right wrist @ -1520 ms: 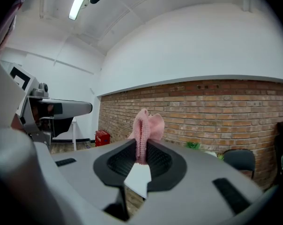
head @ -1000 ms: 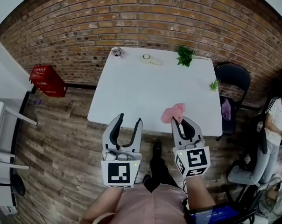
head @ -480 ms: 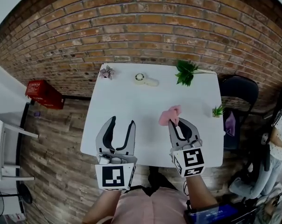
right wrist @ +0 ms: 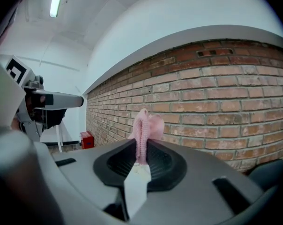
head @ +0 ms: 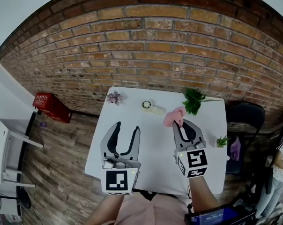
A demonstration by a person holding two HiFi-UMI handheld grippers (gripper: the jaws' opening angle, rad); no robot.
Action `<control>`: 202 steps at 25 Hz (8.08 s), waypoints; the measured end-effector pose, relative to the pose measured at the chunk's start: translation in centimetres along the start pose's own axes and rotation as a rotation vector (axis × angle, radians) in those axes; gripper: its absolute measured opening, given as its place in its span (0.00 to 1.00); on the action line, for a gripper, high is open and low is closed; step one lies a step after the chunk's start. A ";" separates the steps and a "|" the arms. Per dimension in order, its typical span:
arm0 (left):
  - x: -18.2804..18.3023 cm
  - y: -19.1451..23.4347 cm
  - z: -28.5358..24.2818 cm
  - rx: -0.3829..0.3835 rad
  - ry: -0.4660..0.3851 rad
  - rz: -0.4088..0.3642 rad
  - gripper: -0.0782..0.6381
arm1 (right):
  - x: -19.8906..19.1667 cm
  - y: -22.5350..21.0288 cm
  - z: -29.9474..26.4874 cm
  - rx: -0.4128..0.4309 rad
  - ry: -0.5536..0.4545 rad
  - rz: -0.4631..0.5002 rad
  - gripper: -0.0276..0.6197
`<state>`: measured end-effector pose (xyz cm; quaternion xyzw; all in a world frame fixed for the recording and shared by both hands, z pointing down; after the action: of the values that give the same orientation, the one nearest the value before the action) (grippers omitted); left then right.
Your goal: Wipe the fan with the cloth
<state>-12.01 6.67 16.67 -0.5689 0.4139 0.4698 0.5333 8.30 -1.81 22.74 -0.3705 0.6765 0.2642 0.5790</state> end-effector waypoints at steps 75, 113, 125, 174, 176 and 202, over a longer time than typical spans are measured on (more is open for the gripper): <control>-26.4 0.2 -17.7 -0.600 0.702 0.007 0.38 | -15.7 0.9 -12.9 0.223 0.556 -0.111 0.13; -26.3 0.2 -12.4 -0.827 0.748 -0.088 0.38 | -17.6 1.6 -14.8 0.251 0.722 -0.270 0.11; -26.4 1.6 -10.1 -0.951 0.772 -0.143 0.38 | -17.7 1.4 -14.4 0.230 0.727 -0.252 0.11; -24.5 -4.5 -7.8 -1.599 0.419 -1.521 0.36 | -16.6 3.7 -12.6 0.825 0.676 0.544 0.11; -24.6 -4.8 -7.7 -1.613 0.377 -1.571 0.36 | -16.5 4.2 -12.9 0.933 0.658 0.682 0.11; -24.7 -5.2 -7.8 -1.540 0.495 -1.521 0.36 | -17.8 3.9 -7.3 0.951 0.699 0.633 0.11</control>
<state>-11.60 -1.34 41.80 -0.9319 -0.3507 0.0250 0.0891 1.86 -1.76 41.25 0.0775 0.9432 -0.0412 0.3205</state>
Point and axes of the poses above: the fingertips, and each gripper's own axes: z backward along the fingers, y to its left, x out of its top, the point moved 9 cm from there along z, backward along the fingers, and after that the axes turned 7 degrees about -z, right-handed, at the moved point
